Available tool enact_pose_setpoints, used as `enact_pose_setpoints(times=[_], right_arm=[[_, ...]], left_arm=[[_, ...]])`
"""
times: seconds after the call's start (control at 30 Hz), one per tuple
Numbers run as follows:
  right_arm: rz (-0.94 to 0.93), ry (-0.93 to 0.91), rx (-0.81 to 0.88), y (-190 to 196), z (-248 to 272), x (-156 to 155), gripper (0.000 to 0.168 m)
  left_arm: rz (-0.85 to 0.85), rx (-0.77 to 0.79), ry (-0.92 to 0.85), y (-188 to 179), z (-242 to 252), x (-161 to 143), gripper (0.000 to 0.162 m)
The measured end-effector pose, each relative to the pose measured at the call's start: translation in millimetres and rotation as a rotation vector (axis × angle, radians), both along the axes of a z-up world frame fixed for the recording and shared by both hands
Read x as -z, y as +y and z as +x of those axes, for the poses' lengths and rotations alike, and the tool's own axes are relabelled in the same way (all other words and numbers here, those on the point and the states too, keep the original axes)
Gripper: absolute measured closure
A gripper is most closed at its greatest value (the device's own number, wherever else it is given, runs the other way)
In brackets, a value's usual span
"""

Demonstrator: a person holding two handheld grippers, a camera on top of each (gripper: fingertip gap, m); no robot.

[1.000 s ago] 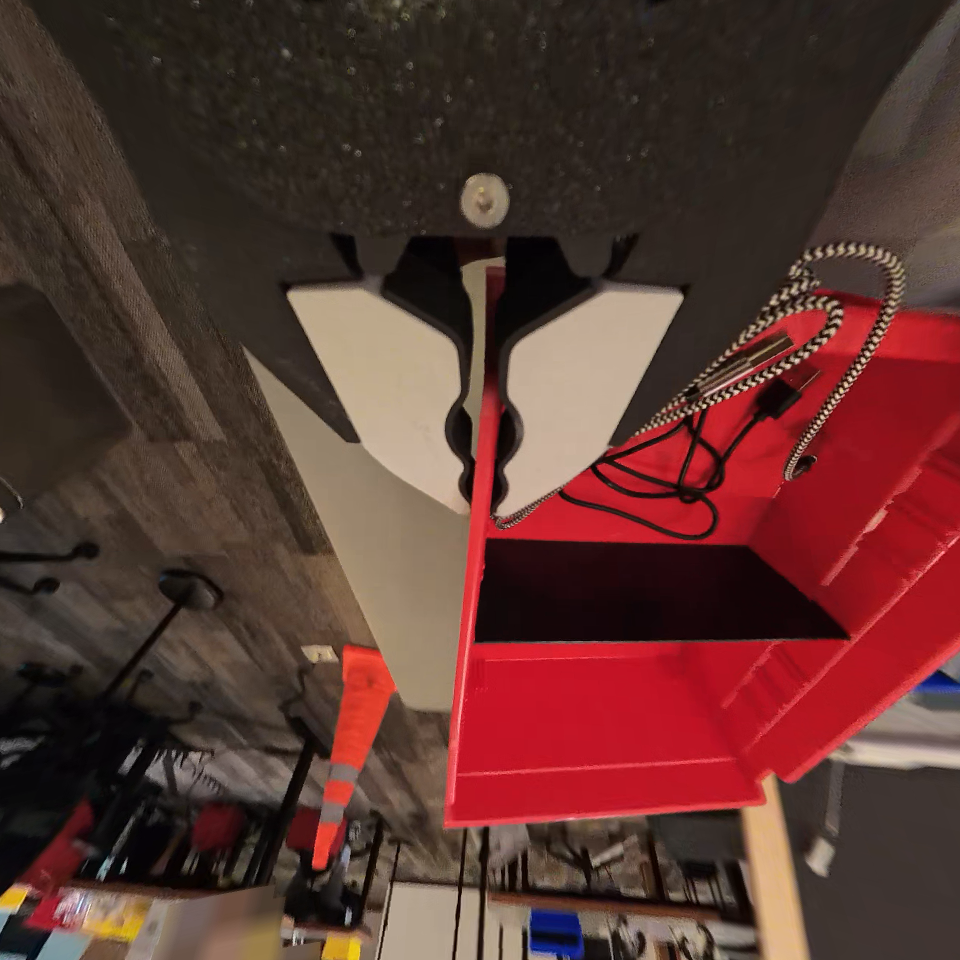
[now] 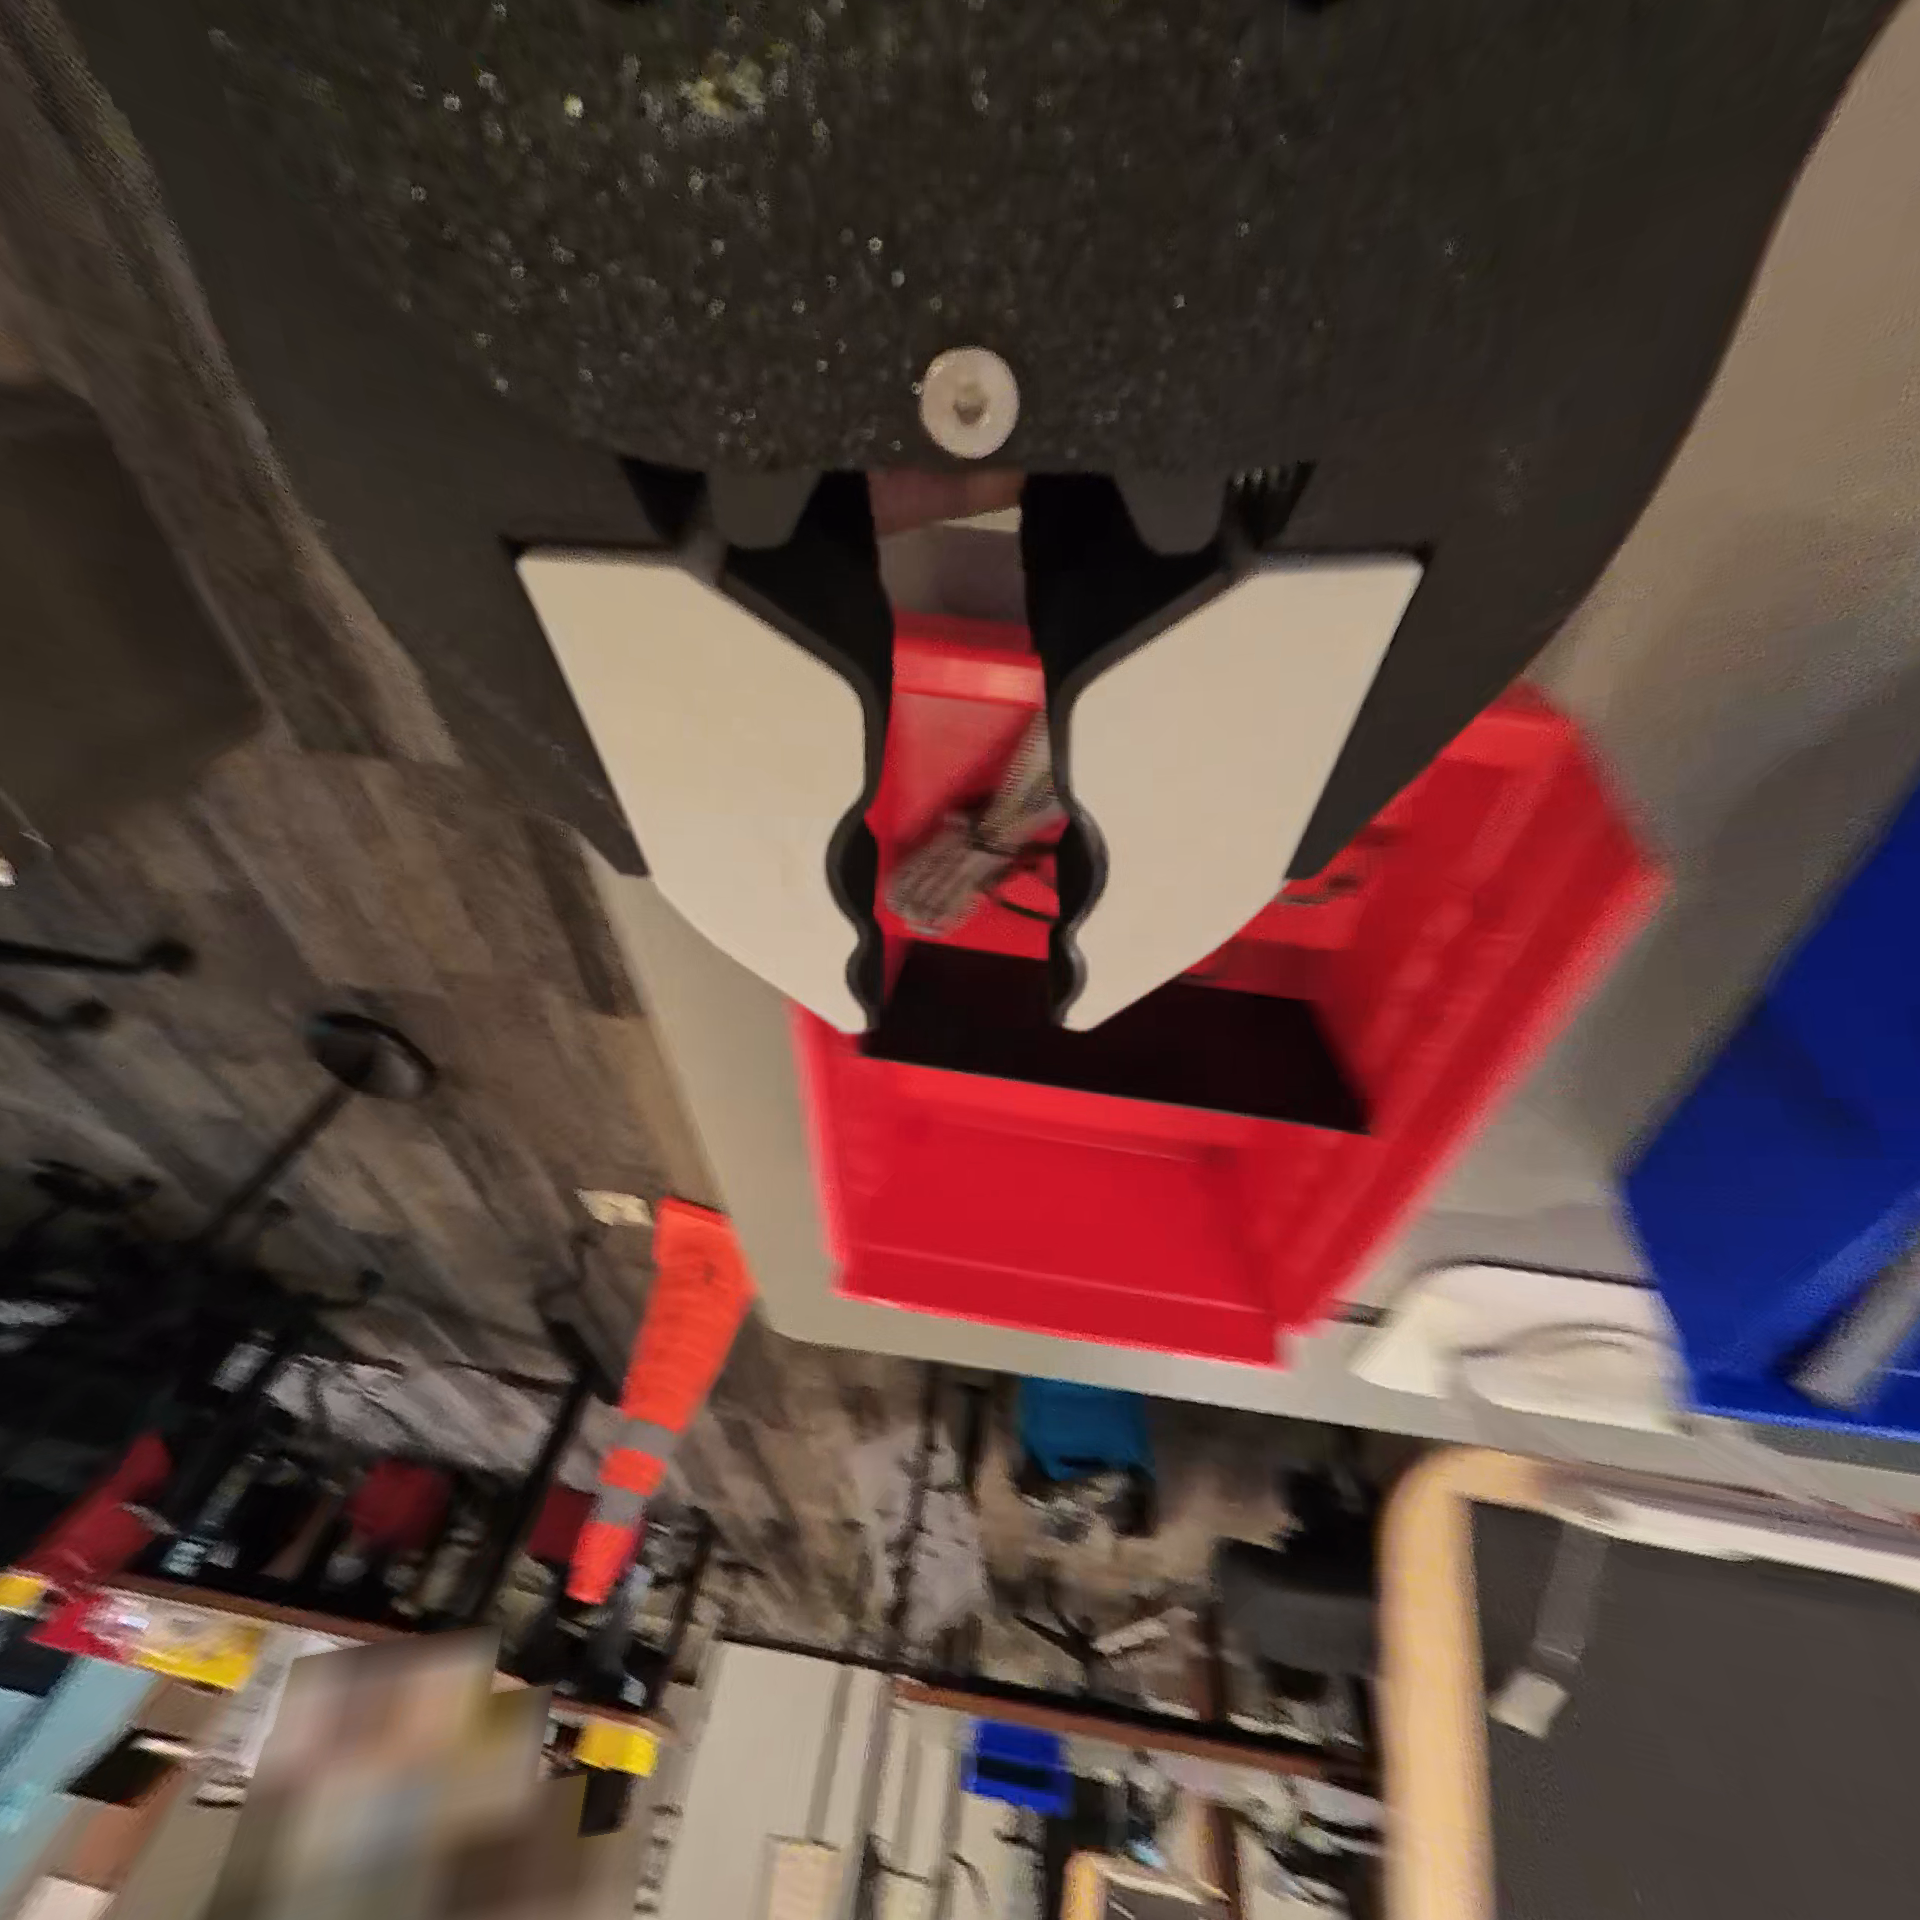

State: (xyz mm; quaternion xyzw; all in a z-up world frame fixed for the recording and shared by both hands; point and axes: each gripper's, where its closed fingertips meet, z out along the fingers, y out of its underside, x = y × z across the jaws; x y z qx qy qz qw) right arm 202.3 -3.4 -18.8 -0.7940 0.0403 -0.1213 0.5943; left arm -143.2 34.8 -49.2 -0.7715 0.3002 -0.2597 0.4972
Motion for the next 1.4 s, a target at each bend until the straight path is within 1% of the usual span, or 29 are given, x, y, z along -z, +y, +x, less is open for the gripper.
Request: enact_pose_setpoints(times=[0.1, 0.17, 0.23, 0.27, 0.3, 0.33, 0.4, 0.43, 0.47, 0.5, 0.53, 0.57, 0.63, 0.7, 0.73, 0.8, 0.87, 0.97, 1.07, 1.27, 1.4], right_arm=[[0.002, 0.054, -0.203, 20.7, -91.4, 0.1, 0.137], [-0.047, 0.075, -0.335, 35.6, -154.0, 13.4, 0.128], [-0.089, 0.103, -0.432, 50.5, -206.7, 30.6, 0.119], [-0.123, 0.119, -0.459, 57.4, -227.3, 42.0, 0.110], [-0.160, 0.141, -0.463, 63.9, -242.8, 54.2, 0.102], [-0.194, 0.171, -0.459, 69.3, -254.7, 67.1, 0.099], [-0.257, 0.235, -0.413, 77.4, -265.7, 91.2, 0.097], [-0.271, 0.260, -0.371, 81.1, -265.7, 99.9, 0.100], [-0.275, 0.278, -0.329, 84.3, -264.3, 106.6, 0.109], [-0.272, 0.298, -0.298, 87.0, -263.8, 111.0, 0.125], [-0.257, 0.324, -0.279, 89.6, -264.9, 112.5, 0.149], [-0.234, 0.353, -0.285, 92.1, -269.6, 111.3, 0.157], [-0.210, 0.334, -0.241, 96.8, -268.9, 111.7, 0.159], [-0.212, 0.333, -0.204, 99.5, -272.3, 111.6, 0.161], [-0.225, 0.319, -0.174, 99.6, -273.7, 111.9, 0.162], [-0.250, 0.288, -0.125, 96.6, -280.3, 109.2, 0.164], [-0.232, 0.282, -0.116, 94.3, -297.5, 102.4, 0.164], [-0.184, 0.270, -0.152, 97.8, -340.6, 91.1, 0.164], [-0.169, 0.264, -0.206, 113.7, -395.3, 87.7, 0.163], [-0.177, 0.254, -0.282, 150.9, -497.7, 103.5, 0.163], [-0.212, 0.243, -0.295, 160.5, -534.3, 109.3, 0.162]], left_arm=[[0.011, -0.184, 0.114, 23.5, -71.9, -0.6, 0.099], [-0.004, -0.267, 0.133, 36.6, -100.3, 5.9, 0.095], [-0.065, -0.292, 0.132, 46.4, -109.6, 22.2, 0.092], [-0.097, -0.286, 0.128, 50.8, -108.4, 32.0, 0.089], [-0.128, -0.274, 0.124, 55.0, -105.1, 42.5, 0.090], [-0.167, -0.251, 0.115, 58.2, -99.6, 53.1, 0.092], [-0.236, -0.229, 0.068, 65.7, -90.4, 67.7, 0.105], [-0.250, -0.246, 0.053, 71.6, -90.0, 72.0, 0.107], [-0.252, -0.263, 0.057, 77.3, -91.6, 75.1, 0.112], [-0.243, -0.281, 0.076, 83.1, -94.8, 77.9, 0.120], [-0.228, -0.294, 0.094, 88.2, -98.1, 79.8, 0.134], [-0.217, -0.300, 0.095, 92.3, -99.7, 80.1, 0.139], [-0.201, -0.324, 0.107, 100.0, -102.9, 80.0, 0.143], [-0.146, -0.362, 0.172, 107.0, -110.4, 79.6, 0.153], [-0.122, -0.367, 0.188, 107.8, -113.1, 78.9, 0.155], [-0.110, -0.377, 0.158, 106.3, -121.0, 75.6, 0.156], [-0.074, -0.395, 0.159, 106.8, -139.5, 67.4, 0.156], [-0.017, -0.452, 0.138, 112.6, -183.7, 48.1, 0.157], [0.002, -0.488, 0.118, 125.7, -238.7, 40.6, 0.157], [0.020, -0.558, 0.183, 149.6, -341.9, 46.4, 0.157], [-0.045, -0.552, 0.167, 161.7, -376.8, 64.7, 0.157]])
